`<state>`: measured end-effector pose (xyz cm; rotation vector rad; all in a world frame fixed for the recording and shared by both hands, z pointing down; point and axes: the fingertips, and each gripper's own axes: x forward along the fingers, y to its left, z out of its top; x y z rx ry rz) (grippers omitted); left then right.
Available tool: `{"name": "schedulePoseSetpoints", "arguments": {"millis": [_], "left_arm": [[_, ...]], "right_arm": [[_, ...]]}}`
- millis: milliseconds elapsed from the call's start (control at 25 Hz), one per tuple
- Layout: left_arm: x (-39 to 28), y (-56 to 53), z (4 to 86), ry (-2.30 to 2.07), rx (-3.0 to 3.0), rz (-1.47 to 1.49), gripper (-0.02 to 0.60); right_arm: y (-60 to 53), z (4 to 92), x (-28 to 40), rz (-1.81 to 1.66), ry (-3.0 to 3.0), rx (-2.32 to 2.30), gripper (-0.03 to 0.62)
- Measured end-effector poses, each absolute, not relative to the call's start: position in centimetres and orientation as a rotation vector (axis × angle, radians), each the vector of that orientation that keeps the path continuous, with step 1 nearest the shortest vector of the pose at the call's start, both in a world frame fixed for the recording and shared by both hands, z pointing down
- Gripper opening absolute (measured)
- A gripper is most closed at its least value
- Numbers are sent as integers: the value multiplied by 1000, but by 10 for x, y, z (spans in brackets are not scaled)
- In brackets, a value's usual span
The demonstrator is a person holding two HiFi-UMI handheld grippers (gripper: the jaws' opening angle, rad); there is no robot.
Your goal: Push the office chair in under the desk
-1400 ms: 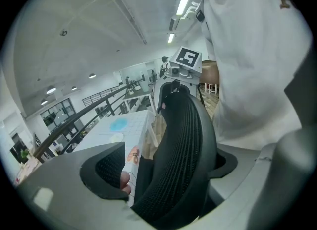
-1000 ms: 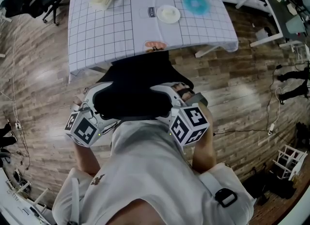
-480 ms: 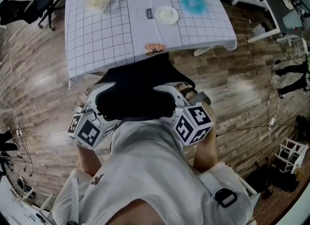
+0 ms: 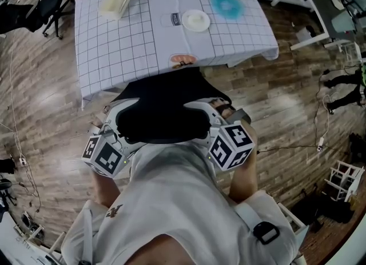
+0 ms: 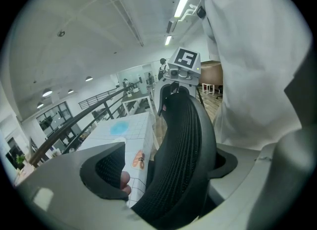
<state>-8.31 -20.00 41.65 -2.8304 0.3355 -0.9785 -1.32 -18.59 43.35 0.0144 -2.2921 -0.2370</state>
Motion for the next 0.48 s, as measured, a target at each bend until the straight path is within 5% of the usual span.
{"name": "schedulePoseSetpoints", "arguments": {"millis": [480], "left_arm": [[-70,-215,417,342,-2838,-996,463]], "right_arm": [[-203,432,-1,-243,-2299,-2,345]]}}
